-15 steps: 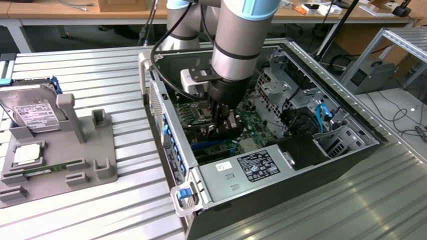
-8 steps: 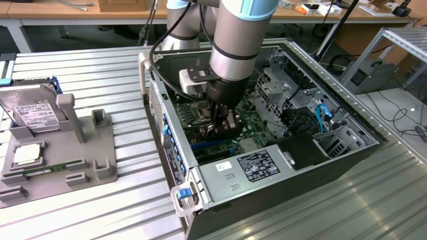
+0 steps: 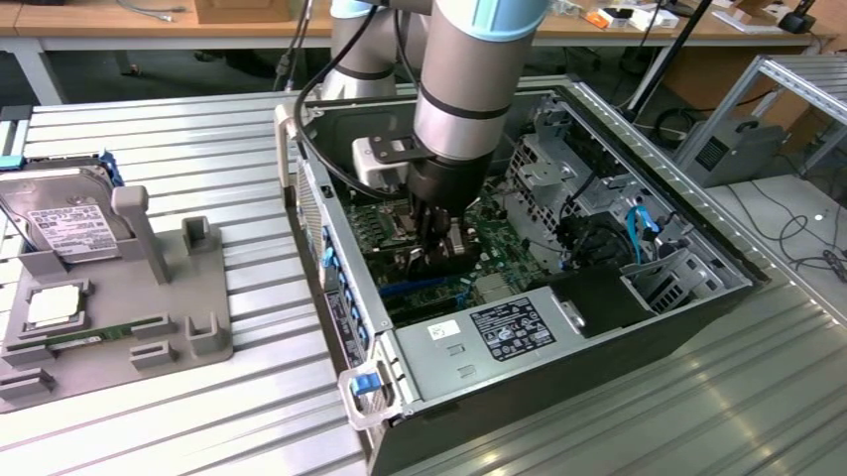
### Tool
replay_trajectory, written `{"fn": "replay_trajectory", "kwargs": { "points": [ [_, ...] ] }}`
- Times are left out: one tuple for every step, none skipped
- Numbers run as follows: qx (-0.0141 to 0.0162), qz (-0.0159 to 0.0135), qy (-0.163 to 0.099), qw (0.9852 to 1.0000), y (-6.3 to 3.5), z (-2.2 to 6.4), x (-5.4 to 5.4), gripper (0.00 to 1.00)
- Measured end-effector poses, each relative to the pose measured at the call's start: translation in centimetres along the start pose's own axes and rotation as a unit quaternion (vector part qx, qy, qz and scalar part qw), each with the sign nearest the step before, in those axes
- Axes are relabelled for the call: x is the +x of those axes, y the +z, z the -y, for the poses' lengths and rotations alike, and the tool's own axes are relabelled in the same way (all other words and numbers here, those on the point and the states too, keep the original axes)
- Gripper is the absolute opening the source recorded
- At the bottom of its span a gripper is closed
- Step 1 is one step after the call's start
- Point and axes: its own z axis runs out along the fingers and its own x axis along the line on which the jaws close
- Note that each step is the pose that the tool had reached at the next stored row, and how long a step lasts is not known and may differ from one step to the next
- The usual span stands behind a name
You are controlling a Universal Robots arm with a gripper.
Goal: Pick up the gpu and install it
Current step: 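Insert the gpu into the slot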
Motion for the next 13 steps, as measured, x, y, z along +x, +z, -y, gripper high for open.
{"fn": "replay_trajectory", "kwargs": {
  "points": [
    [0.0000, -0.0001, 0.000, 1.0000, -0.01, -0.07, 0.01, 0.27],
    [-0.0001, -0.0001, 0.000, 1.0000, -0.01, -0.08, 0.01, 0.27],
    [0.0000, -0.0001, 0.000, 1.0000, -0.01, -0.08, 0.01, 0.27],
    [0.0000, -0.0001, 0.000, 1.0000, -0.01, -0.08, 0.01, 0.27],
    [0.0000, -0.0001, 0.000, 1.0000, -0.01, -0.09, 0.01, 0.27],
    [-0.0001, -0.0001, 0.000, 1.0000, 0.00, -0.09, 0.01, 0.27],
    [0.0000, -0.0001, 0.000, 1.0000, 0.00, -0.09, 0.00, 0.27],
    [0.0000, -0.0001, 0.000, 1.0000, 0.00, -0.10, -0.05, 0.27],
    [0.0000, -0.0001, 0.001, 1.0000, 0.00, -0.12, -0.08, 0.27],
    [0.0000, -0.0001, 0.001, 1.0000, 0.00, -0.12, -0.12, 0.27],
    [0.0000, -0.0001, 0.001, 1.0000, 0.00, -0.12, -0.20, 0.27],
    [0.0000, -0.0001, 0.001, 1.0000, 0.00, -0.13, -0.23, 0.27],
    [0.0000, -0.0001, 0.001, 1.0000, 0.00, -0.13, -0.24, 0.27]
  ]
}}
